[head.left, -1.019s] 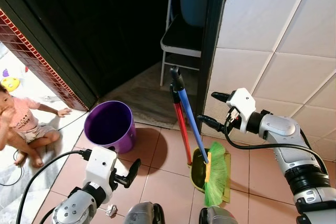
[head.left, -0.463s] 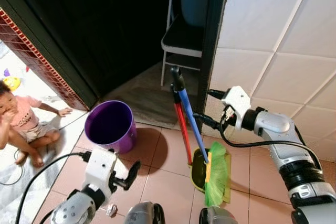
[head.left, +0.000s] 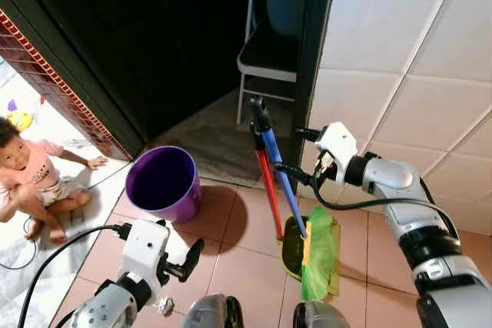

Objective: Sweep floor

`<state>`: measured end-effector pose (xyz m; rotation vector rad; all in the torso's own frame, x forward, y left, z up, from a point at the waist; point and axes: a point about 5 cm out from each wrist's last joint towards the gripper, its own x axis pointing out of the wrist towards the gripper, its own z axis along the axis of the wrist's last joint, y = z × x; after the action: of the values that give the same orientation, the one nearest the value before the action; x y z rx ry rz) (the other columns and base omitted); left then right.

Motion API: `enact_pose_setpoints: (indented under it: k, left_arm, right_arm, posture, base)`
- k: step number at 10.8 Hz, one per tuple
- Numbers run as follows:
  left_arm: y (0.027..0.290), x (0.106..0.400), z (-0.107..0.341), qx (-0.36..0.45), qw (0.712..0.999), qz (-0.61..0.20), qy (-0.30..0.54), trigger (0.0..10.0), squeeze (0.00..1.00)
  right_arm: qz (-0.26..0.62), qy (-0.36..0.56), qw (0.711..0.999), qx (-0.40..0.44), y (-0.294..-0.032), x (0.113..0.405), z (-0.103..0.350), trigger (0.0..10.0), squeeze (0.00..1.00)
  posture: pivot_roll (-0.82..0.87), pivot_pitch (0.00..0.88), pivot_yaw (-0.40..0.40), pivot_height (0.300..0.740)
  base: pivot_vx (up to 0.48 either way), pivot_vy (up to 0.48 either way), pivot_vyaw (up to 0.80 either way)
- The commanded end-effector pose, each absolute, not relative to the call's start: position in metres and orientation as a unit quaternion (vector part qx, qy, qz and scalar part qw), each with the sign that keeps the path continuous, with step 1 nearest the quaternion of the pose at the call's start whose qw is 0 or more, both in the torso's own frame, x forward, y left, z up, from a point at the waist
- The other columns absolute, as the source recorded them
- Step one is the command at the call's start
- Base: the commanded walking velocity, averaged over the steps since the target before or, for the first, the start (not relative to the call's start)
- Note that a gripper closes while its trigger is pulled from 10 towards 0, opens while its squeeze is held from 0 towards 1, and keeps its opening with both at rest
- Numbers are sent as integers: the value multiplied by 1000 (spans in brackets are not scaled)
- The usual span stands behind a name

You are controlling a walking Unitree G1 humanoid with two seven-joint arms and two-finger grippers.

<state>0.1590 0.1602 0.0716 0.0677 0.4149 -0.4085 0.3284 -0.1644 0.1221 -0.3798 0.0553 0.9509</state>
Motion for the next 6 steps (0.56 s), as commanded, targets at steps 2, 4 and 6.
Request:
enact_pose_setpoints:
  k: [2,4,6]
  left_arm:
    - [165,154,74,39,956,-200,212,10000,0]
    - [166,152,74,39,955,-199,215,10000,0]
    - [167,151,75,40,955,-199,217,10000,0]
  right_arm:
    - [462,19,866,-190,-158,333,126,10000,0]
    - [463,18,865,-191,-156,336,125,10000,0]
    - [466,15,864,-192,-155,339,126,3922,0]
  posture:
    - [92,159,139,740]
    - [98,164,138,740]
    - [100,167,137,740]
  base:
    - [0,0,0]
    - [0,0,0]
    - [0,0,0]
